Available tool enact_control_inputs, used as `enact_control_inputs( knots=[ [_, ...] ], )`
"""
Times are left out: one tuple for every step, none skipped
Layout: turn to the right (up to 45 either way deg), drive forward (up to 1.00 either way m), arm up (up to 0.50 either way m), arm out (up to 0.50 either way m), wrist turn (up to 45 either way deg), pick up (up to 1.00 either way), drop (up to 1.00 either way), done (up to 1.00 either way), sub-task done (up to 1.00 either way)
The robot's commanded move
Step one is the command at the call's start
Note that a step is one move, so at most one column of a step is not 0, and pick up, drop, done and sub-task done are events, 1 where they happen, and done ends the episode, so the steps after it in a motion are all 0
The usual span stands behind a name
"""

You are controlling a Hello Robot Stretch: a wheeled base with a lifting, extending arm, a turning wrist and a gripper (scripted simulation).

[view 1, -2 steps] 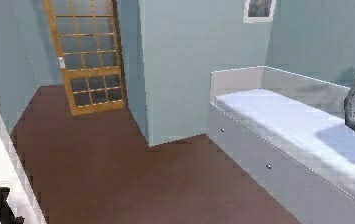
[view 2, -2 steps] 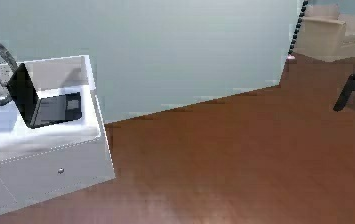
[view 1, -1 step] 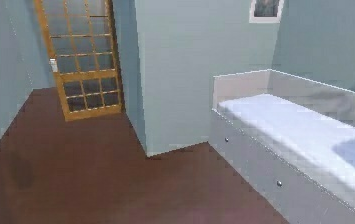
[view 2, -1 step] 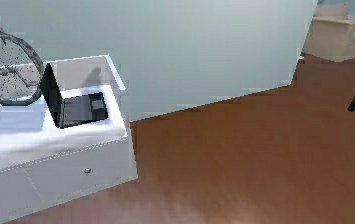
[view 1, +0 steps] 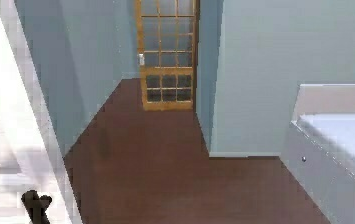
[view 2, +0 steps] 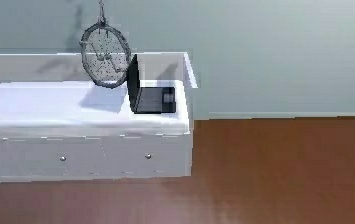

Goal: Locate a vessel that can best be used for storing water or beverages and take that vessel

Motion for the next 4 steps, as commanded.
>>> enact_control_inputs(
  knots=[
    [0.0, 0.75, 0.00, 0.00, 0.0, 0.00, 0.00, 0.00, 0.00],
    [-24.0, 0.00, 0.00, 0.00, 0.0, 0.00, 0.00, 0.00, 0.00],
    [0.0, 1.00, 0.00, 0.00, 0.0, 0.00, 0.00, 0.00, 0.00],
    [0.0, 1.00, 0.00, 0.00, 0.0, 0.00, 0.00, 0.00, 0.00]
  ],
)
